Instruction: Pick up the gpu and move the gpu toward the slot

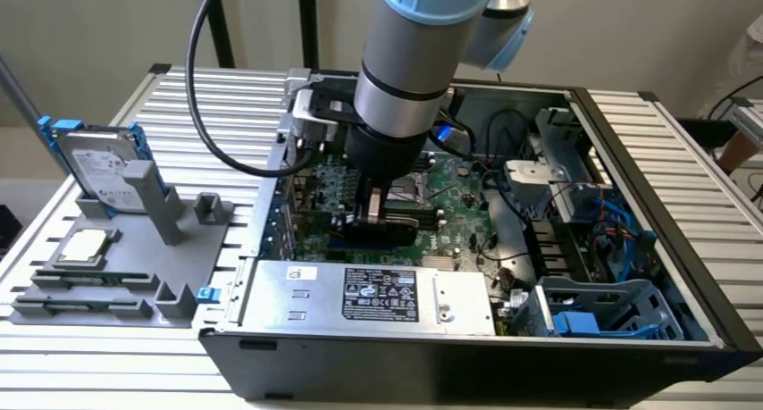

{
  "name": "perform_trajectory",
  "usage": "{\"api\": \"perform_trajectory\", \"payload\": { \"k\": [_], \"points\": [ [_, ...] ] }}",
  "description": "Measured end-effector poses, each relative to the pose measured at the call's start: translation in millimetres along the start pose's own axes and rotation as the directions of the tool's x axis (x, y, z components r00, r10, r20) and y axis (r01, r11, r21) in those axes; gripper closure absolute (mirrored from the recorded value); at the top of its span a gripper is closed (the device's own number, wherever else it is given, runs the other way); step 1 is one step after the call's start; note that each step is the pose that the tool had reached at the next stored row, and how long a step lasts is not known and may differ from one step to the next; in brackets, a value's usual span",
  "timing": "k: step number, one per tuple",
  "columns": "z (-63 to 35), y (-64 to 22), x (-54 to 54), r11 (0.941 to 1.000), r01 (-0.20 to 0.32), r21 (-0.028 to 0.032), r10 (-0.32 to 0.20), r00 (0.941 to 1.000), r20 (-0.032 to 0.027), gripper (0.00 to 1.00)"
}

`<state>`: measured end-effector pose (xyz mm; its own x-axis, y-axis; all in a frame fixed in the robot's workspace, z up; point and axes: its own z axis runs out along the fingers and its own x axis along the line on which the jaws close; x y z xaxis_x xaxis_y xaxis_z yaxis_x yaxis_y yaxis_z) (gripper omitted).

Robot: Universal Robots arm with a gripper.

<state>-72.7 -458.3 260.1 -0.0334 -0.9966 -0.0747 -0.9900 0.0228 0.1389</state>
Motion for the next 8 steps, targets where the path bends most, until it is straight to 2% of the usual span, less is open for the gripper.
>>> {"api": "perform_trajectory", "payload": {
  "k": [8],
  "points": [
    [-2.2,0.2,-0.2,0.9999,0.000,-0.0143,0.000,1.0000,0.0002,0.74]
  ]
}}
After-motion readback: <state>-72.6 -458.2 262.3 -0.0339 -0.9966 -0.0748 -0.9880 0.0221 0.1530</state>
